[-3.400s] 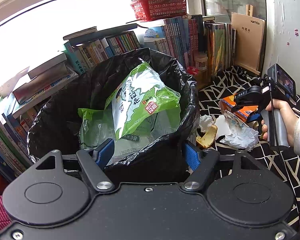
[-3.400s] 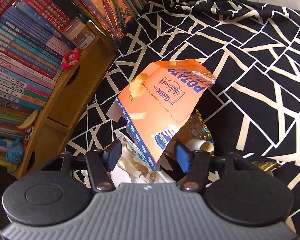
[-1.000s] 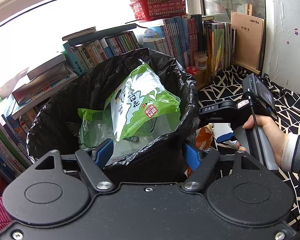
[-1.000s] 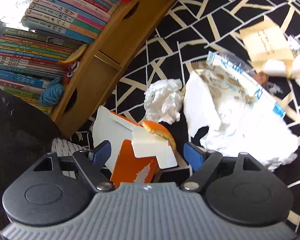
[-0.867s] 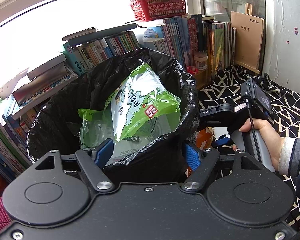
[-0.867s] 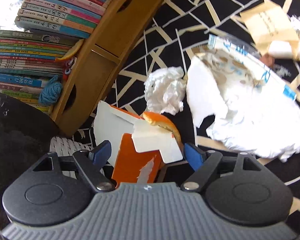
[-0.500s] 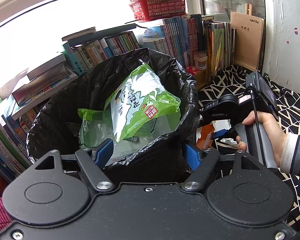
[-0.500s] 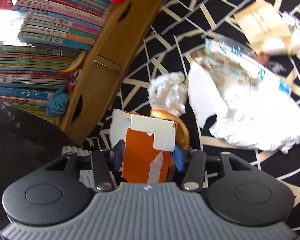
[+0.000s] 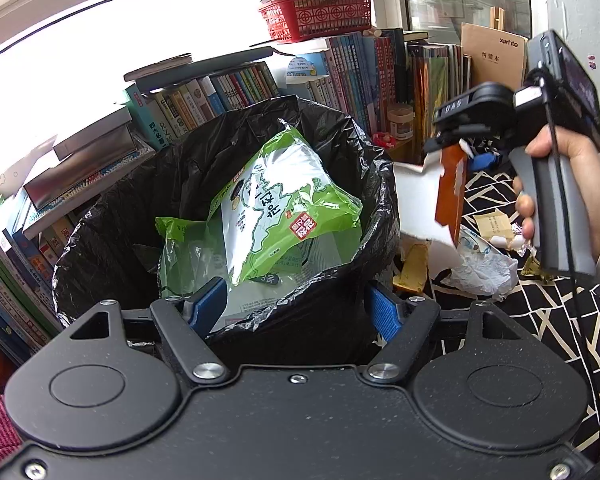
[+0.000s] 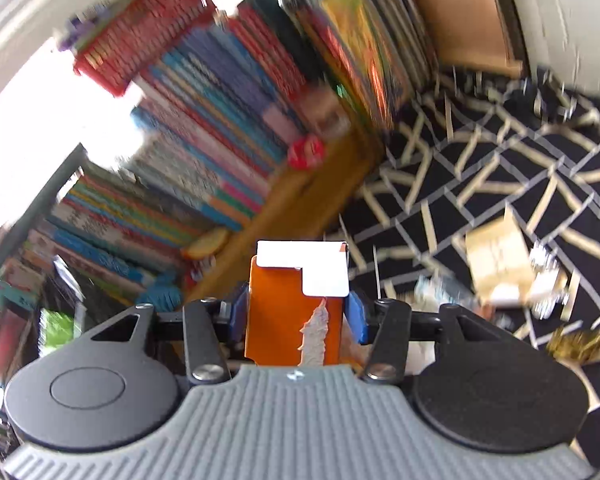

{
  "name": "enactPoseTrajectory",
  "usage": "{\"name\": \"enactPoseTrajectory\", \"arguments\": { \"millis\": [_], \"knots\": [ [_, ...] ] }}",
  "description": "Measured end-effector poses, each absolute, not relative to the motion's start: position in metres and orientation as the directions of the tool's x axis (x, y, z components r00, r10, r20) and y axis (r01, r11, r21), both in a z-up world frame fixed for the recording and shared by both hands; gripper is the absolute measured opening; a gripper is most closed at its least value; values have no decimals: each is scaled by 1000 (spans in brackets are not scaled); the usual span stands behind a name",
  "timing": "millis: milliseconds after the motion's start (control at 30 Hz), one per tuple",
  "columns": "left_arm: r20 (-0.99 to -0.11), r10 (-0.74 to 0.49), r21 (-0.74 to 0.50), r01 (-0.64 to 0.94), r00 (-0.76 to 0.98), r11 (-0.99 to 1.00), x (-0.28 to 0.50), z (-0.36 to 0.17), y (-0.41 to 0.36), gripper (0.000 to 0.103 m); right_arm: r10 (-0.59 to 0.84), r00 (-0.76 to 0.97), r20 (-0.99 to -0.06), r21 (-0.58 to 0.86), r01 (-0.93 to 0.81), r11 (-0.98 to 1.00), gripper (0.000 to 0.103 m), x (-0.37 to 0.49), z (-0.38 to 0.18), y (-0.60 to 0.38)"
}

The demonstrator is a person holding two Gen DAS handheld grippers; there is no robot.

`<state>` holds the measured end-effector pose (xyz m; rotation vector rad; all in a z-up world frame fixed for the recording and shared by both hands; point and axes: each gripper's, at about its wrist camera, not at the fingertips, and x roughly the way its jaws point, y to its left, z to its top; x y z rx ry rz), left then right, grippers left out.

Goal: Collect trash
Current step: 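Carry the orange box over the black bin and release it, then move the right gripper down to the white tissue on the cloth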

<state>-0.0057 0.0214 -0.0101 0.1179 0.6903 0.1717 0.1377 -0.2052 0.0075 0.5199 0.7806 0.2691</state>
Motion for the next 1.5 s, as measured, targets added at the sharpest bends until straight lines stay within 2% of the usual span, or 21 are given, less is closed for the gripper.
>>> {"name": "enactPoseTrajectory", "arguments": {
  "millis": [133,267,400,533,700,767,800,1233,1500],
  "knots": [
    [-624,196,164,-119,756,979,-5,-10,21,73,414,762,-498,569,-74,819,53,130,48,-222],
    [-627,193,160,-118,755,980,-4,-10,22,73,478,800,-362,627,-171,760,53,115,93,-233],
    [-627,192,159,-118,755,980,-4,-10,22,73,596,758,-264,644,-321,694,53,97,132,-220],
    [-628,187,153,-116,755,981,-5,-10,23,73,713,661,-234,649,-440,621,54,88,151,-189],
    [-628,184,149,-115,756,982,-6,-9,23,73,802,532,-271,621,-540,568,59,85,147,-142],
    [-628,183,148,-115,757,982,-6,-9,24,73,812,505,-293,617,-549,564,73,85,142,-132],
    [-628,183,148,-116,756,982,-7,-9,24,73,816,496,-298,612,-556,562,76,83,138,-129],
    [-628,181,144,-116,757,983,-8,-8,24,73,733,563,-382,579,-472,665,85,87,122,-156],
    [-628,183,147,-116,757,982,-7,-8,25,73,571,621,-538,477,-334,813,90,97,90,-190]
  ]
}}
